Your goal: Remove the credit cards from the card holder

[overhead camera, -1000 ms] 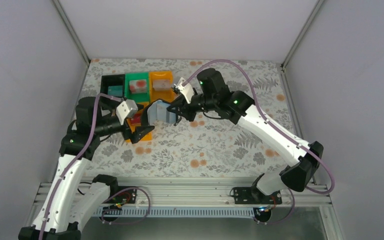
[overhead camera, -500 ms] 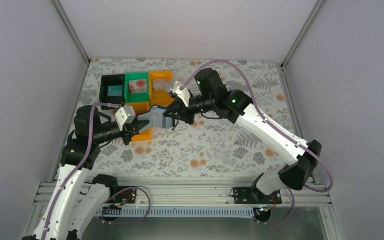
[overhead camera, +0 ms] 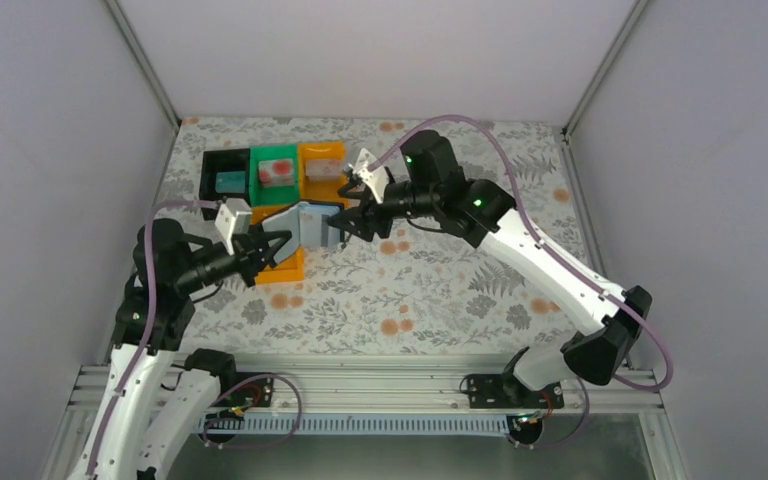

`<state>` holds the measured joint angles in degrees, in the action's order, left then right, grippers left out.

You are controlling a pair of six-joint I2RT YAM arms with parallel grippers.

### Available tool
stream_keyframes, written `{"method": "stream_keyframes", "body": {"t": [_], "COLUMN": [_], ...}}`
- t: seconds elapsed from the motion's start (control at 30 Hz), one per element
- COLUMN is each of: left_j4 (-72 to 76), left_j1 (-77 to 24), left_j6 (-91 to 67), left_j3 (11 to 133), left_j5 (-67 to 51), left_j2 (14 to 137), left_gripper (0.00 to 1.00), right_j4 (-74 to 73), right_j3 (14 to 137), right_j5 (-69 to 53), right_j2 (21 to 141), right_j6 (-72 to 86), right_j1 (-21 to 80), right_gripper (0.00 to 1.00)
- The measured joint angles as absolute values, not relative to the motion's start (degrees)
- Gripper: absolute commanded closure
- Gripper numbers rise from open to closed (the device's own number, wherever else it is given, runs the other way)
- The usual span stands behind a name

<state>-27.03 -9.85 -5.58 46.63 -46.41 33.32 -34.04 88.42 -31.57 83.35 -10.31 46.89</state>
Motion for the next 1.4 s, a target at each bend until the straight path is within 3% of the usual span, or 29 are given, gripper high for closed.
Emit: {"method": "stream_keyframes", "body": {"t": [0.17,0.43,0.57,0.67,0.83,0.97,1.17,1.3,1.37,1.4], "left_j4": [-23.33,-18.70,-15.53,-14.72,-13.56,-11.33,-9.91,-7.73,-6.70,-6.42], "left_j1": [-9.02,-6.79,-4.45,-2.83,-1.39,-0.73,-0.69,-0.69,-0.69,-0.69], "left_j6": [-14.17,-23.55,-26.24,-26.61,-26.63,-27.29,-25.82,-25.04,-23.68,-22.48], "left_j3": [43.81,35.68,32.27,30.79,30.50,30.24,30.13,30.13,30.15,30.22], "left_j5": [-43.72,-41.56,-41.60,-41.52,-41.12,-42.00,-44.18,-47.51,-50.19,-51.75], "left_j2": [32.01,28.69,27.07,25.56,22.85,21.74,21.10,21.34,21.54,21.63], "left_gripper": [0.98,0.98,0.98,0.98,0.98,0.98,0.98,0.98,0.98,0.98], "right_j4": [-31.99,-28.23,-26.04,-25.12,-25.98,-25.98,-23.97,-23.31,-23.44,-23.57], "right_j3": [88.42,89.14,89.71,89.21,90.96,91.35,89.30,88.18,88.16,88.12], "right_j5": [-26.02,-26.85,-32.69,-32.86,-22.24,-17.34,-23.49,-28.97,-32.45,-34.74], "right_j2": [80.88,73.45,76.99,80.79,88.01,90.26,88.14,86.80,86.89,86.94], "right_j6": [-6.85,-1.43,-0.23,0.27,4.19,5.19,2.11,-0.36,-2.17,-3.75], "right_j1": [45.52,45.34,45.98,46.26,47.03,49.32,50.54,48.05,46.74,46.00], "right_gripper": [0.29,0.40,0.42,0.49,0.54,0.49,0.45,0.24,0.02,0.01]}}
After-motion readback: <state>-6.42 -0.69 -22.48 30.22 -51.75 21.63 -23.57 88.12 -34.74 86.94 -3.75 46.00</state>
